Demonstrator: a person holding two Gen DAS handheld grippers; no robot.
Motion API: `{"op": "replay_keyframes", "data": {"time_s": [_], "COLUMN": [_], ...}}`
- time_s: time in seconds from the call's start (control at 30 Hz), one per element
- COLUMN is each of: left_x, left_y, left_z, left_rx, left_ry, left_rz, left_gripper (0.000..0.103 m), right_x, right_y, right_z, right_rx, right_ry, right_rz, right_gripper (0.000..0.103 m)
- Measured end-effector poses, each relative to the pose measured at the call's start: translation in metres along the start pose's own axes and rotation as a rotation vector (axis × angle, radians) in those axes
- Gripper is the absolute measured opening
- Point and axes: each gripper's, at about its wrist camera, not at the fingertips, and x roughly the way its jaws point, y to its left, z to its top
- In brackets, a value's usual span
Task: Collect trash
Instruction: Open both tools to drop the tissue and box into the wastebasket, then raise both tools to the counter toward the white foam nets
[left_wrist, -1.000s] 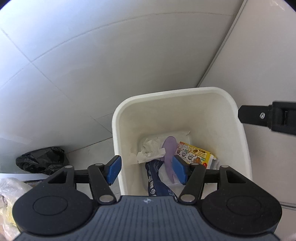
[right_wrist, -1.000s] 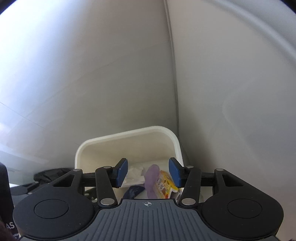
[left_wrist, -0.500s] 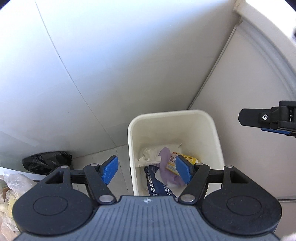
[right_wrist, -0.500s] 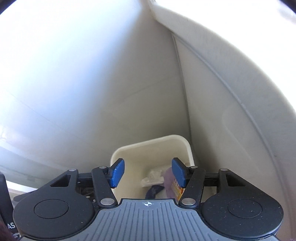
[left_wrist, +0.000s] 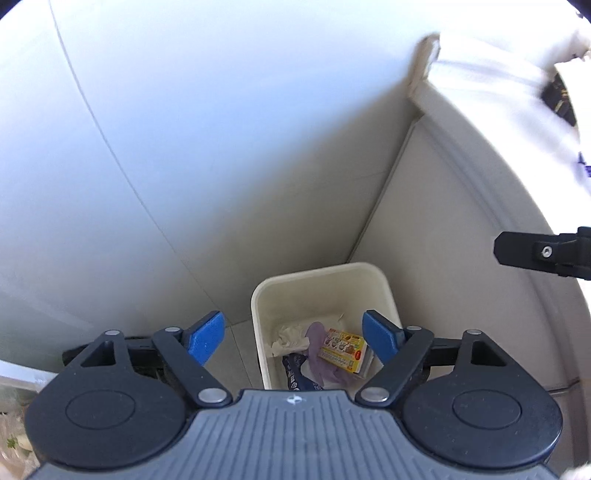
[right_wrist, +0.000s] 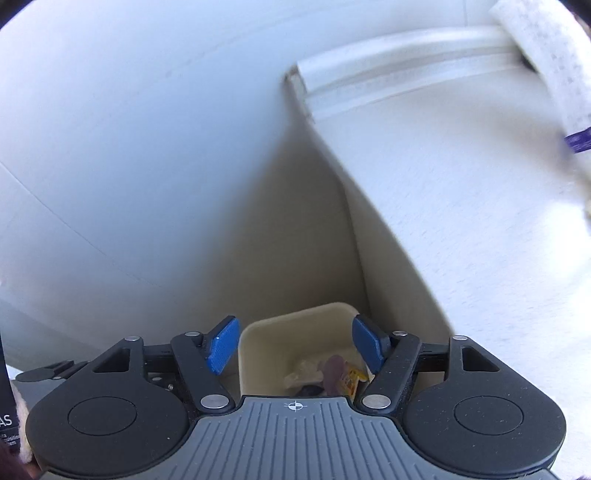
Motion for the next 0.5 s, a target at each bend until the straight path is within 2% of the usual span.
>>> {"op": "replay_keyframes", "data": {"time_s": [0.2, 0.3, 0.33, 0.37, 0.5], "left_x": [-0.029, -0.042, -0.047, -0.052, -0.067], "left_y": [-0.011, -0.021, -0.025, -0.029, -0.047], "left_z": [0.014, 0.023, 0.025, 0.028, 0.038], "left_rx": [-0.001, 0.027, 0.040, 0.053, 0.102], "left_ry": [-0.017, -0.044, -0.056, -0.067, -0.097], "left_rz": [-0.029, -0.035, -0.039, -0.045, -0.077], "left_gripper": [0.089, 0.093, 0.095, 0.097, 0.101], "right_x": [-0.038, -0.057, -0.062, -0.070, -0.089], "right_y": [-0.010, -0.019, -0.005, -0.007, -0.021], "right_z": [0.016, 0.019, 0.014, 0.013, 0.009], "right_rx": [0.039, 0.050, 0.056, 0.061, 0.080], "right_ry": [-0.047, -0.074, -0.085, -0.092, -0.130], "right_rz": [-0.019, -0.030, -0.041, -0.048, -0.075], "right_gripper": [0.078, 0.082, 0.085, 0.087, 0.089]}}
